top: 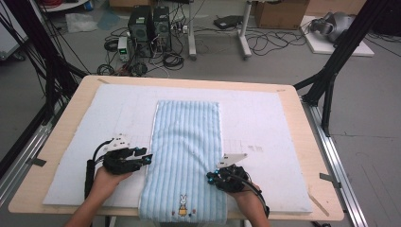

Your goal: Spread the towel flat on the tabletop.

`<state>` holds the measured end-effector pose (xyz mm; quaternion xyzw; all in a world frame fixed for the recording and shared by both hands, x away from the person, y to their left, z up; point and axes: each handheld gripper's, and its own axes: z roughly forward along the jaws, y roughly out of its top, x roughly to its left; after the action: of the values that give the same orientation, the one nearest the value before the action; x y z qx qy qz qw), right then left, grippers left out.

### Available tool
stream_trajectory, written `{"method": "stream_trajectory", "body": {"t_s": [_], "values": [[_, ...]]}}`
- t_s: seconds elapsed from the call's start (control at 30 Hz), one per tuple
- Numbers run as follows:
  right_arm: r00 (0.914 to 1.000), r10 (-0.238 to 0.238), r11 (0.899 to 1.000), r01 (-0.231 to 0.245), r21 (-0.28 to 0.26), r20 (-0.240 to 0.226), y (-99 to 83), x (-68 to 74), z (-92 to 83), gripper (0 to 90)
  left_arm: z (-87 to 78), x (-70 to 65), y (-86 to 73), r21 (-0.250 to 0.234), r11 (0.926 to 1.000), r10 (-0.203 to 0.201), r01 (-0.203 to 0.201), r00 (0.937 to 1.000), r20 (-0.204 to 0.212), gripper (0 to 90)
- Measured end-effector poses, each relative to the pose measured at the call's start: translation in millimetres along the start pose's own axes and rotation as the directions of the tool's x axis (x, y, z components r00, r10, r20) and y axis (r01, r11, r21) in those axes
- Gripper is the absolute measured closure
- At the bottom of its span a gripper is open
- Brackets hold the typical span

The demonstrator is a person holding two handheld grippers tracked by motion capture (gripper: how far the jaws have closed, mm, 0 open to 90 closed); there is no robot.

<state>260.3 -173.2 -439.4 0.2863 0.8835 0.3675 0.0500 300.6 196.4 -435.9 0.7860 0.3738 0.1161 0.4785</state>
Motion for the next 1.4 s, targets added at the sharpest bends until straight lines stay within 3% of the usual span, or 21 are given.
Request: {"method": "stream_trajectory", "body": {"t_s": [0.03, 0.1, 0.2, 0.27, 0.33, 0.37, 0.4, 0.5, 0.6, 0.67, 0.73, 0.8, 0.93, 1.03, 1.07, 1.1, 1.13, 1.17, 1.2, 1.27, 1.4], "values": [[0.9990, -0.005, 1.000, 0.006, 0.014, -0.043, -1.9, -0.7, -2.6, 85.8, 1.7, 0.7, 1.0, 0.001, 1.0000, 0.001, -0.001, 1.0000, 0.003, 58.6], [0.9973, -0.006, 1.000, 0.008, 0.017, -0.073, -4.1, -1.8, -5.3, 76.6, 6.8, 1.8, 3.9, 0.005, 1.0000, 0.003, -0.004, 0.9999, 0.013, 58.6], [0.9966, 0.030, 0.998, -0.035, -0.060, -0.077, -5.0, -10.2, -6.8, 66.7, 18.2, 0.5, 5.4, 0.040, 0.9990, 0.018, -0.019, 0.9993, 0.034, 58.6], [0.9968, 0.072, 0.990, -0.076, -0.117, -0.036, -2.8, -20.9, -10.0, 59.5, 25.1, -0.8, 3.7, 0.086, 0.9960, 0.022, -0.027, 0.9982, 0.056, 58.8], [0.9896, 0.132, 0.980, -0.122, -0.154, 0.056, 1.2, -34.9, -13.7, 59.6, 28.0, -2.2, 1.0, 0.121, 0.9915, 0.039, -0.047, 0.9972, 0.064, 62.4], [0.9839, 0.153, 0.978, -0.136, -0.160, 0.093, 2.9, -39.1, -14.4, 59.6, 27.2, -3.4, -0.7, 0.112, 0.9915, 0.059, -0.065, 0.9964, 0.061, 63.8], [0.9765, 0.165, 0.975, -0.141, -0.169, 0.138, 5.3, -45.3, -14.3, 59.8, 25.0, -3.5, -1.3, 0.122, 0.9895, 0.071, -0.077, 0.9960, 0.055, 71.3], [0.9521, 0.193, 0.972, -0.152, -0.181, 0.237, 15.4, -62.3, -8.0, 60.9, 18.7, -0.9, -5.2, 0.127, 0.9890, 0.067, -0.076, 0.9949, 0.075, 84.2], [0.9267, 0.205, 0.968, -0.145, -0.203, 0.315, 28.2, -78.4, 4.0, 55.9, 13.2, 1.2, -5.9, 0.143, 0.9863, 0.070, -0.082, 0.9938, 0.087, 84.9], [0.9102, 0.215, 0.969, -0.153, -0.194, 0.354, 37.9, -89.4, 13.6, 54.7, 11.3, 4.3, -4.2, 0.146, 0.9863, 0.066, -0.077, 0.9948, 0.078, 77.9], [0.8988, 0.227, 0.968, -0.166, -0.190, 0.375, 46.6, -99.7, 22.7, 56.1, 11.9, 9.6, -0.5, 0.136, 0.9902, 0.026, -0.030, 0.9993, 0.026, 55.7], [0.8848, 0.211, 0.975, -0.159, -0.157, 0.415, 54.3, -107.6, 30.4, 61.7, 13.1, 18.0, 4.0, 0.083, 0.9965, 0.010, -0.010, 1.0000, 0.002, 54.2], [0.8899, 0.181, 0.983, -0.150, -0.106, 0.419, 58.8, -118.5, 41.7, 76.2, 21.1, 36.8, 19.4, 0.042, 0.9990, -0.012, 0.014, 0.9981, -0.061, 53.5], [0.8537, 0.191, 0.982, -0.165, -0.095, 0.485, 61.3, -119.2, 42.4, 78.3, 28.1, 42.9, 29.7, 0.028, 0.9991, -0.028, 0.031, 0.9951, -0.094, 53.7], [0.8474, 0.187, 0.982, -0.160, -0.097, 0.497, 61.2, -120.5, 42.7, 75.7, 30.1, 43.8, 32.6, 0.019, 0.9995, -0.025, 0.027, 0.9940, -0.106, 53.7], [0.8350, 0.183, 0.983, -0.157, -0.094, 0.519, 60.9, -121.3, 42.3, 70.5, 32.0, 44.8, 35.8, 0.019, 0.9995, -0.021, 0.023, 0.9927, -0.119, 53.7], [0.8314, 0.194, 0.981, -0.164, -0.105, 0.521, 59.7, -122.9, 41.2, 67.5, 34.9, 46.3, 38.9, 0.018, 0.9996, -0.020, 0.022, 0.9917, -0.127, 53.7], [0.8424, 0.229, 0.973, -0.190, -0.128, 0.488, 57.9, -124.9, 39.0, 63.1, 37.9, 48.2, 41.4, 0.010, 0.9997, -0.019, 0.021, 0.9896, -0.142, 53.7], [0.8477, 0.252, 0.967, -0.206, -0.149, 0.467, 56.3, -126.6, 36.4, 61.6, 41.7, 50.7, 43.4, -0.009, 0.9996, -0.026, 0.025, 0.9869, -0.159, 53.8], [0.8480, 0.273, 0.960, -0.208, -0.189, 0.454, 52.7, -126.6, 29.6, 60.9, 51.8, 59.8, 49.4, -0.008, 0.9993, -0.038, 0.037, 0.9833, -0.178, 56.5], [0.8637, 0.279, 0.955, -0.203, -0.217, 0.419, 47.9, -127.1, 18.6, 57.9, 75.1, 78.8, 62.2, -0.016, 0.9956, -0.093, 0.092, 0.9758, -0.198, 62.1]]}}
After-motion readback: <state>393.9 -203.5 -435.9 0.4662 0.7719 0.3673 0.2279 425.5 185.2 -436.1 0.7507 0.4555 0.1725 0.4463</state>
